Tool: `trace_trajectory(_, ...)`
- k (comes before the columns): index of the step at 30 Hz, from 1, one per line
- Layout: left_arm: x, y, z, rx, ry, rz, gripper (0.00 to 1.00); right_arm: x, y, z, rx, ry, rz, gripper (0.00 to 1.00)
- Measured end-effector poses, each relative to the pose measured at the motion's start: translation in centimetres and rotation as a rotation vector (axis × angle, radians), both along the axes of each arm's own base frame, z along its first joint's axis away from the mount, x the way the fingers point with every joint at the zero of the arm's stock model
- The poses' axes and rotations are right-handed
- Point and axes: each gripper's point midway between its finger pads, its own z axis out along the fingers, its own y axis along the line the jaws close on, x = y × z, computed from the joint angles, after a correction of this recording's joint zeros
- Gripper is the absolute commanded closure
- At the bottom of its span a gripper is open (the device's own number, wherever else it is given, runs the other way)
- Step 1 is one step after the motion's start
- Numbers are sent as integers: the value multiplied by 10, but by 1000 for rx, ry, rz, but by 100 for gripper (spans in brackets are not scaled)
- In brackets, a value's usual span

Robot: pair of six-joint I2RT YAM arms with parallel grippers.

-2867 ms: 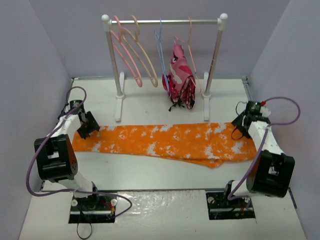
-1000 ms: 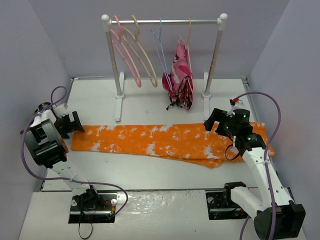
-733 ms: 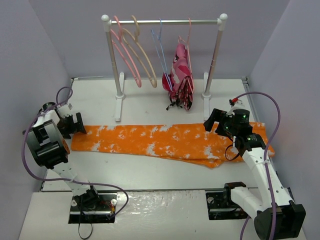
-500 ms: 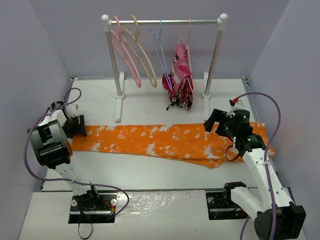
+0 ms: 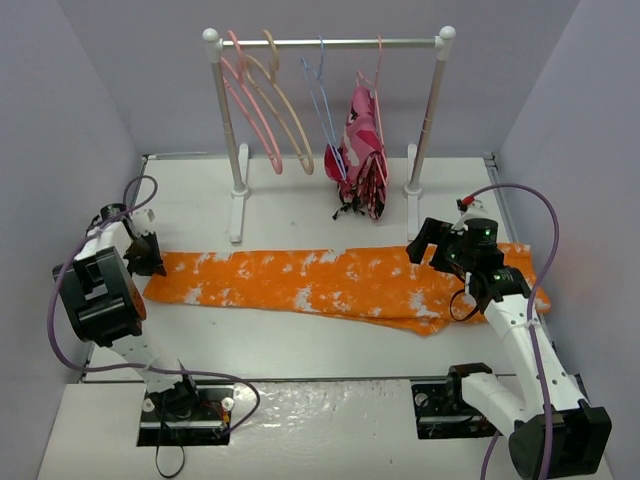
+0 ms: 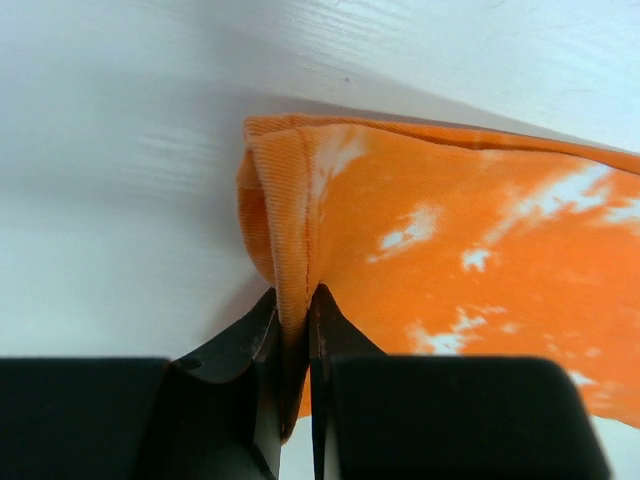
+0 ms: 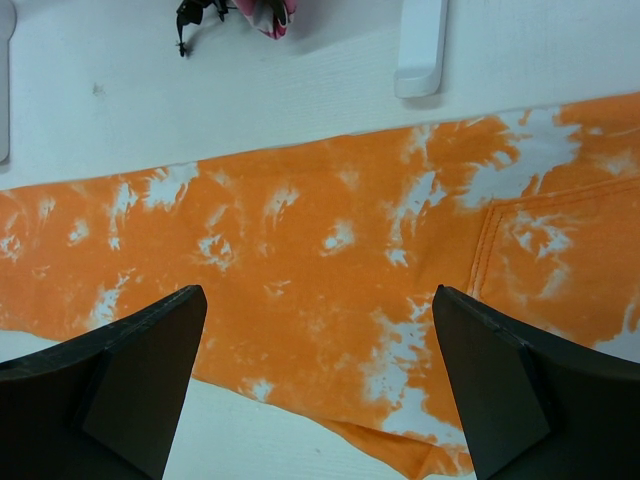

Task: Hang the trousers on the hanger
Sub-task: Fold the trousers at the center of the board.

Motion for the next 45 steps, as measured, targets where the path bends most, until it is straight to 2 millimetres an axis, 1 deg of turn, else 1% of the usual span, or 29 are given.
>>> trace_trajectory(2, 1, -2, 20, -10, -28, 43, 100, 1, 0, -5, 1, 21, -2, 7)
trace_trajectory(4, 6, -5, 44, -27, -77, 86, 100, 3, 1, -8, 7, 42, -3, 6)
trace_trajectory(8, 20, -11, 101, -119, -234, 180, 100, 11, 7, 3, 38, 44, -1, 7)
trace_trajectory(13, 29, -20, 162, -259, -376, 251, 100, 21, 16, 35, 89, -13, 25, 7)
trace_trajectory(15, 32, -28, 185, -341, -426, 275, 100, 23, 18, 45, 95, -31, 32, 7)
trace_trajectory(18, 37, -38, 214, -470, -486, 299, 100, 25, 19, 58, 99, -53, 37, 7)
trace_trajectory(19, 36, -39, 222, -501, -497, 310, 100, 25, 19, 62, 99, -58, 37, 6)
trace_trajectory(22, 30, -29, 245, -536, -501, 346, 100, 27, 19, 70, 100, -64, 38, 6)
trace_trajectory(24, 27, -15, 270, -502, -514, 350, 100, 28, 19, 74, 100, -68, 38, 6)
trace_trajectory(26, 25, 1, 301, -426, -562, 332, 100, 29, 19, 75, 99, -62, 39, 6)
trace_trajectory(27, 22, 8, 313, -381, -587, 330, 100, 29, 19, 75, 98, -57, 39, 6)
trace_trajectory(29, 10, 21, 329, -283, -613, 350, 100, 28, 19, 73, 96, -46, 39, 6)
trace_trajectory(32, -10, 32, 338, -197, -601, 393, 100, 28, 19, 69, 92, -30, 40, 6)
trace_trajectory(35, -18, 37, 334, -165, -575, 419, 100, 28, 19, 66, 85, -20, 43, 6)
trace_trajectory(37, -14, 28, 327, -158, -544, 394, 100, 28, 18, 65, 81, -19, 46, 6)
trace_trajectory(39, -7, 7, 318, -174, -519, 333, 100, 28, 18, 65, 76, -19, 50, 6)
trace_trajectory(42, 2, -47, 288, -285, -440, 205, 100, 28, 18, 65, 69, -21, 54, 6)
trace_trajectory(44, 4, -80, 277, -355, -401, 122, 100, 28, 18, 65, 65, -22, 57, 6)
trace_trajectory(45, 5, -100, 269, -402, -385, 79, 100, 28, 17, 64, 63, -22, 58, 6)
